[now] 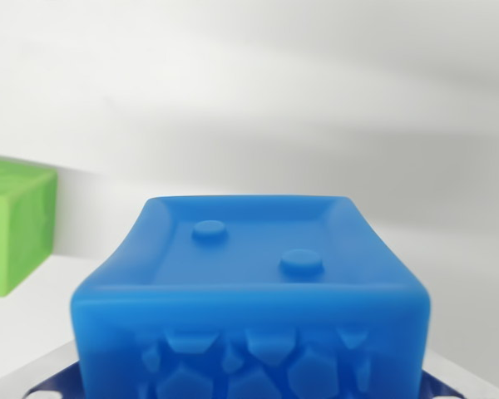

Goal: Stack cube

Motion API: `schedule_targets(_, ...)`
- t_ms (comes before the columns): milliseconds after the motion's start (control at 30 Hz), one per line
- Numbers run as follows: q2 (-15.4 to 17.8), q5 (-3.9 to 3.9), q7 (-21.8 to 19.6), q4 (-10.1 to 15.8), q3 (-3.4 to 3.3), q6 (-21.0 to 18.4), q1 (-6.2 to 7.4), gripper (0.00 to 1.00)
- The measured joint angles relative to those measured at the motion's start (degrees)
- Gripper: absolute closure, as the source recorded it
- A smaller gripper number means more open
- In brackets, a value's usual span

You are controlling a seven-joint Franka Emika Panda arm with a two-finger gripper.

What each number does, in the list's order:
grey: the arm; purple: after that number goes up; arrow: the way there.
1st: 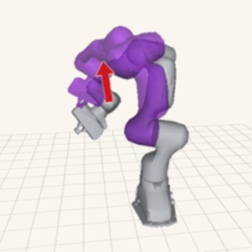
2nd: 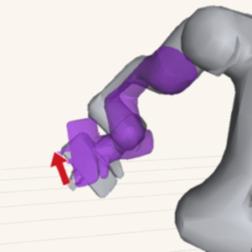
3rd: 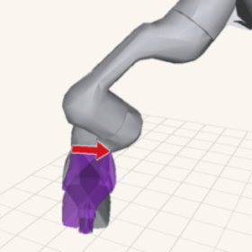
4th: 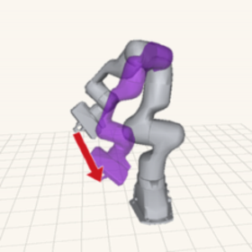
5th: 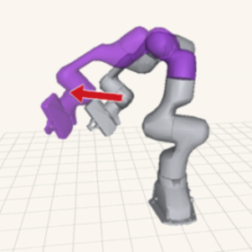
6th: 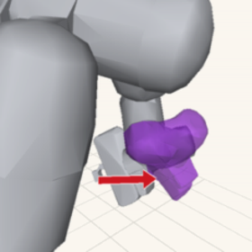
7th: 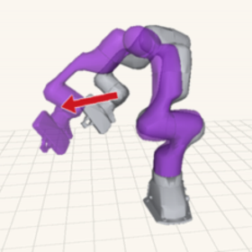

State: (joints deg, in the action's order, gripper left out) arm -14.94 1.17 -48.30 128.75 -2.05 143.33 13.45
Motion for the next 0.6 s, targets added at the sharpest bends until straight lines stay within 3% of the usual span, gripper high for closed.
schedule_targets(600,0.2,-0.06,-5.9,0.4,0.08,0.2,3.71,1.00)
